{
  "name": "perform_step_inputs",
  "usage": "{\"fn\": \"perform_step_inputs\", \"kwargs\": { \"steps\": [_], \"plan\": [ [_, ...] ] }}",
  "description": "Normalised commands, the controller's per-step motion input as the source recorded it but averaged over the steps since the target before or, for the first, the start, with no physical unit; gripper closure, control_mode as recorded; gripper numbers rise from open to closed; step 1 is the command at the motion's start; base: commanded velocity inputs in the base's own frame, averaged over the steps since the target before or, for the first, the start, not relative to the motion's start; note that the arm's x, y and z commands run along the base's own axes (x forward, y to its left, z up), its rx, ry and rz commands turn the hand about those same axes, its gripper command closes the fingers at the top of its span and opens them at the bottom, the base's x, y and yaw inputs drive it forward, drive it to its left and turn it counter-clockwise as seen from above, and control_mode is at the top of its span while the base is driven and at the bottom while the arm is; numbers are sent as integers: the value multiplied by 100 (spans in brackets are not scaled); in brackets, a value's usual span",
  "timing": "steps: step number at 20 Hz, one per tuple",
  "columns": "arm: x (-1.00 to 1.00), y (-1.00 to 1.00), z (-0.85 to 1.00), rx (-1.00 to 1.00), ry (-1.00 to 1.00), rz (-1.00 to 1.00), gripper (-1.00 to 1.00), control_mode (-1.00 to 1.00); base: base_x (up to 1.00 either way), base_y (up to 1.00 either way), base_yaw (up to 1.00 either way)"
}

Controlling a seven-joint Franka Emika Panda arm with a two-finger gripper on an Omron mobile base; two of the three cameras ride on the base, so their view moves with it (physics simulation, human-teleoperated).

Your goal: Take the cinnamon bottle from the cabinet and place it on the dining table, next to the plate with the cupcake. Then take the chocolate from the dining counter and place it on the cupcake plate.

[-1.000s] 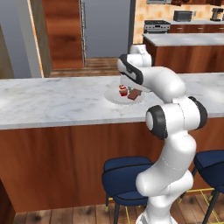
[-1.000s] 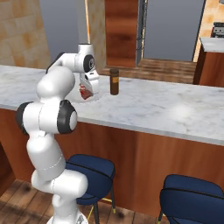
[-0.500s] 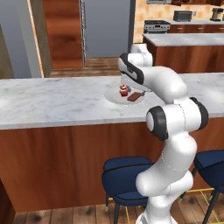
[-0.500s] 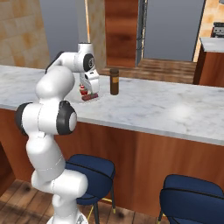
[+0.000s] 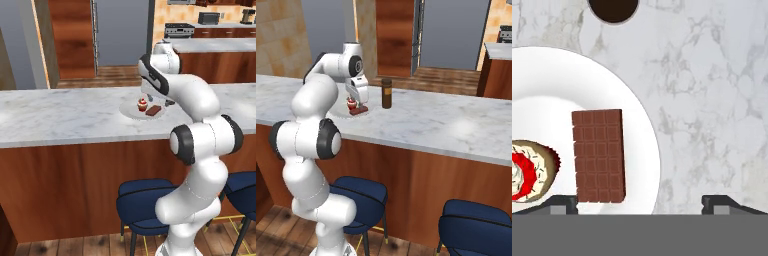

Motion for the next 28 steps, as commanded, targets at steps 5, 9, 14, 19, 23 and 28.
{"fn": "perform_step_inputs", "kwargs": {
  "steps": [5,9,14,19,23,28],
  "plan": [
    [-58,6,28,1,-7,7,-100,-100,0,0,0],
    [-69,14,13,0,-7,17,-100,-100,0,0,0],
    [-75,16,4,-1,-6,14,-100,-100,0,0,0],
    [-86,12,-1,0,-11,5,-100,-100,0,0,0],
    [-86,5,-6,-4,-10,9,-100,-100,0,0,0],
    [-78,0,-13,-6,-7,12,-100,-100,0,0,0]
  ]
}}
